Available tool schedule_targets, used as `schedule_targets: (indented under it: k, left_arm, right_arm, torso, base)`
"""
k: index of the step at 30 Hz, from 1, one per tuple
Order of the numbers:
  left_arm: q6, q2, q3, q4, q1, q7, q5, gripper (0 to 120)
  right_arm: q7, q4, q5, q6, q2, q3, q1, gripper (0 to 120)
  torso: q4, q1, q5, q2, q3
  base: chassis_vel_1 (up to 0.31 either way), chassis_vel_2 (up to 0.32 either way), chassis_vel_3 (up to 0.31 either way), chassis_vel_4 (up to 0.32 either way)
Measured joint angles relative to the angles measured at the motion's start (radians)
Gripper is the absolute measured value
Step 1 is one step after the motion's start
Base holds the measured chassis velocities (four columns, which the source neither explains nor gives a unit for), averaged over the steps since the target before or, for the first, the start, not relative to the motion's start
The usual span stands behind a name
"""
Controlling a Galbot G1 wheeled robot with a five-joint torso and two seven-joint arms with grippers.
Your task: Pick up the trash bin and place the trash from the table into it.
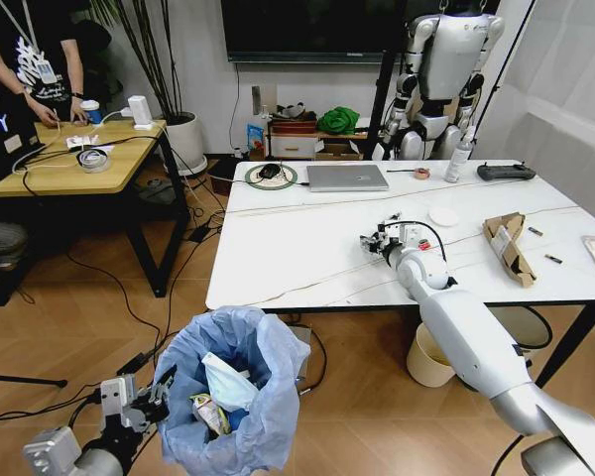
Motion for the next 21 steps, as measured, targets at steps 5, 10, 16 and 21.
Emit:
schedule_targets:
  k: [5, 10, 16, 21]
  left_arm:
    - [0.0, 0.003, -0.001, 0.002, -0.003, 0.0, -0.004, 0]
    - [0.0, 0.006, -0.002, 0.003, -0.004, -0.001, -0.008, 0]
    - [0.0, 0.01, -0.004, 0.003, -0.006, -0.003, -0.012, 0]
    - [0.0, 0.015, -0.004, 0.003, -0.005, -0.003, -0.017, 0]
  right_arm:
    - [-0.001, 0.0, 0.002, 0.001, -0.001, 0.0, 0.0, 32]
    - [-0.023, -0.009, 0.006, 0.018, -0.006, -0.002, 0.002, 12]
    - [-0.138, 0.013, 0.018, 0.078, -0.05, 0.033, -0.019, 0]
    - [-0.228, 0.1, 0.059, 0.137, -0.124, 0.055, -0.046, 0]
  torso:
    - [0.0001, 0.0, 0.0, 0.0, 0.0]
    - [0.0001, 0.0, 0.0, 0.0, 0.0]
    - [0.0002, 0.0, 0.0002, 0.0, 0.0]
    - [0.0, 0.0, 0.0003, 0.0, 0.0]
  base:
    - [0.0, 0.0, 0.0, 0.0]
    - [0.0, 0.0, 0.0, 0.0]
    - [0.0, 0.0, 0.0, 0.0]
    - [0.0, 0.0, 0.0, 0.0]
